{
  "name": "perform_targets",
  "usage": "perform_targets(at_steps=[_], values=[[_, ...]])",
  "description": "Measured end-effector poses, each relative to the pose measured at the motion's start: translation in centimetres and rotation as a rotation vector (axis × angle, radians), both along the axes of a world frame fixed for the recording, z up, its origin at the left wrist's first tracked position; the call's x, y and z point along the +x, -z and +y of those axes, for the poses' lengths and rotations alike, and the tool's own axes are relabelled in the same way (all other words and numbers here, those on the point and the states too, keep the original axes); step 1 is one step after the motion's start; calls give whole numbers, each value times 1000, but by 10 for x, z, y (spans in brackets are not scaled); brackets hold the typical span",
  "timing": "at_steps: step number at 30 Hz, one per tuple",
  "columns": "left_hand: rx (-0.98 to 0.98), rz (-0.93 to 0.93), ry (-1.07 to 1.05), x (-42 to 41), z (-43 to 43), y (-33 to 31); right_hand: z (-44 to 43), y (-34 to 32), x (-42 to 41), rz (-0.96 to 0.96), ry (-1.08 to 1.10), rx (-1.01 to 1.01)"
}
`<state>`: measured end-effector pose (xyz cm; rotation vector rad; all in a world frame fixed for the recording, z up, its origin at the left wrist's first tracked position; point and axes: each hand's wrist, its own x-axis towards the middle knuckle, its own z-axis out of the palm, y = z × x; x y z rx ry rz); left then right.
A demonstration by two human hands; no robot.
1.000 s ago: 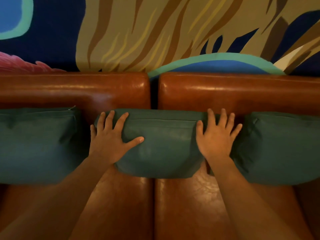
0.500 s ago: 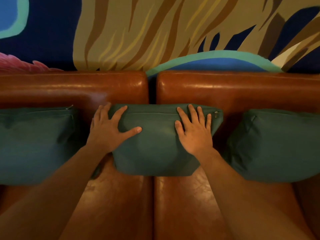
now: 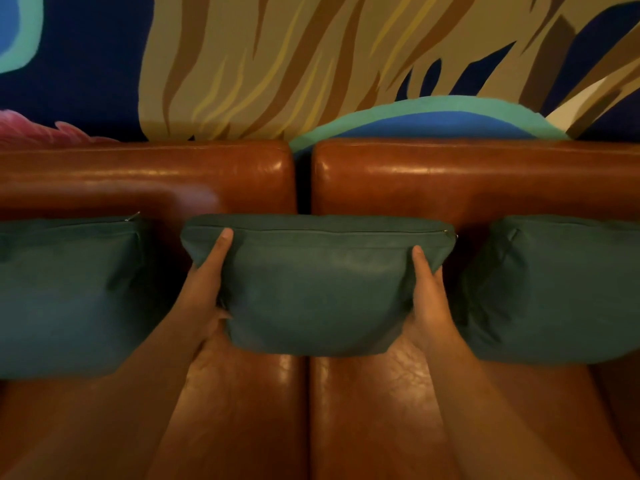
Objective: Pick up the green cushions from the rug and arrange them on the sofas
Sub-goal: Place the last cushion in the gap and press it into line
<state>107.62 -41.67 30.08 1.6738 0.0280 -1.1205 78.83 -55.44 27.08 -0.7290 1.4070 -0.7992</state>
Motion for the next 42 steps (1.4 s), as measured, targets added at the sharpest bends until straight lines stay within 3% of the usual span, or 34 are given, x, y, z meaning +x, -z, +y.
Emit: perform_targets(at_steps=[3, 11, 16, 26, 35, 42], values=[[-82, -119, 75, -10, 26, 4, 14, 5, -24, -27, -46, -10], [31, -240, 118, -10, 8, 33, 12, 7, -3, 92, -121, 57], [2, -188, 115, -19, 21, 26, 31, -2, -11, -1, -103, 84], [76, -135, 150, -10, -1, 14, 18, -12, 16, 88, -63, 77], [-51, -131, 46, -22, 37, 30, 34, 10, -22, -10, -11, 149], [-77, 178, -69, -42, 33, 36, 46, 19, -2, -49, 57, 316]])
